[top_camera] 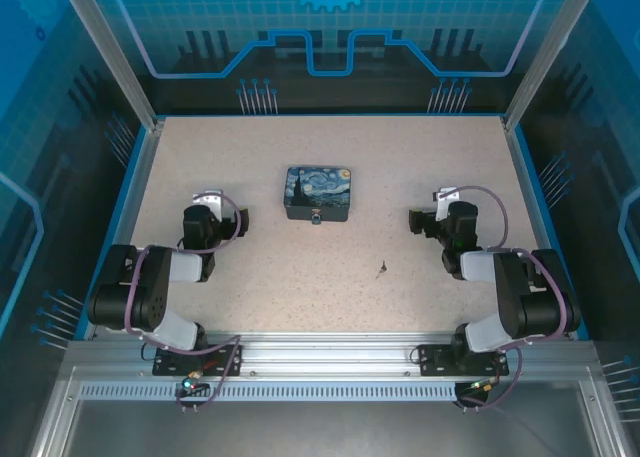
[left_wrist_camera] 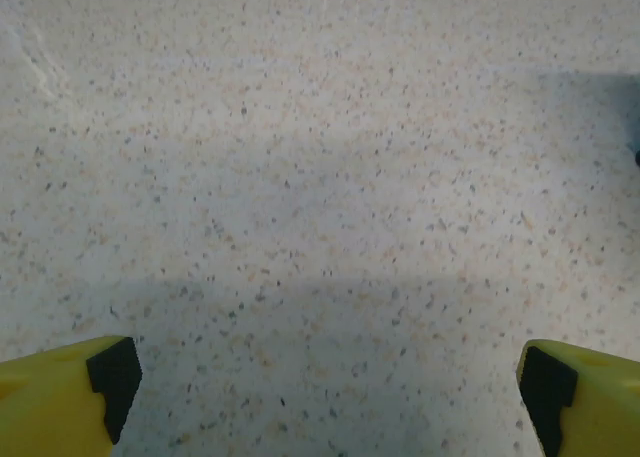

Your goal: Unlock the padlock with the key

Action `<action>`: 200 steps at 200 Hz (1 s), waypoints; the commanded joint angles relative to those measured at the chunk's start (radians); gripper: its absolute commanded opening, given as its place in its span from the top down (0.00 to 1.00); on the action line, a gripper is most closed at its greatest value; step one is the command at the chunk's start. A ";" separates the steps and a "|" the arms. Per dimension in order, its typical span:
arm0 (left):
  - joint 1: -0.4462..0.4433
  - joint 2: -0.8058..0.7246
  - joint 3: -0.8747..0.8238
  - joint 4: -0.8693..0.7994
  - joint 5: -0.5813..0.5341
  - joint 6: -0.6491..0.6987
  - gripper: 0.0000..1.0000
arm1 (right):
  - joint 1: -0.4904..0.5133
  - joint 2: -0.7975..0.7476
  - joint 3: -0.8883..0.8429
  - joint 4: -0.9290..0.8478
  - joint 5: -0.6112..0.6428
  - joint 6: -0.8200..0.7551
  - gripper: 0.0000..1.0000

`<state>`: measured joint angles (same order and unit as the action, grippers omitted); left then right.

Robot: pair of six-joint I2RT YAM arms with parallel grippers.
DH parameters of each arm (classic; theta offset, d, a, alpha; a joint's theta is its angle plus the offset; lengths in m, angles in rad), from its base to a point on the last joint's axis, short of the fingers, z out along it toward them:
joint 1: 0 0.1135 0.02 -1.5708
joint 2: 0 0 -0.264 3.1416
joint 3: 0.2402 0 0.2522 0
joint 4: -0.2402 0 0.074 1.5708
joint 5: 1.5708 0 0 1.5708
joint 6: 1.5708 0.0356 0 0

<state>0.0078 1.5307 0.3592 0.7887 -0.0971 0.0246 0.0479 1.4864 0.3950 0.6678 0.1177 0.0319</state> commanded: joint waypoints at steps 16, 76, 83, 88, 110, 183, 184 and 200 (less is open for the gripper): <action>-0.014 0.019 0.033 0.107 0.023 -0.022 0.01 | 0.017 0.020 0.037 0.087 -0.039 -0.038 0.00; -0.014 0.019 0.035 0.105 0.022 -0.023 0.01 | 0.012 0.020 0.041 0.083 -0.050 -0.035 0.00; -0.014 0.019 0.034 0.105 0.024 -0.023 0.01 | 0.011 0.020 0.039 0.084 -0.052 -0.035 0.00; -0.013 0.019 0.035 0.106 0.024 -0.023 0.01 | 0.011 0.020 0.039 0.083 -0.052 -0.033 0.00; -0.012 0.019 0.035 0.104 0.024 -0.024 0.01 | 0.006 0.020 0.039 0.083 -0.061 -0.033 0.00; -0.022 -0.187 0.113 -0.198 -0.046 -0.040 0.01 | 0.006 -0.291 0.206 -0.496 0.089 0.198 0.00; -0.022 -0.189 0.113 -0.201 -0.047 -0.042 0.01 | 0.006 -0.294 0.211 -0.507 0.094 0.206 0.00; -0.023 -0.237 0.130 -0.280 -0.041 -0.067 0.01 | 0.003 -0.336 0.258 -0.644 0.130 0.306 0.00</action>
<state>-0.0082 1.3678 0.4477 0.6548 -0.1162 0.0025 0.0475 1.2140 0.5755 0.3202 0.1719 0.1524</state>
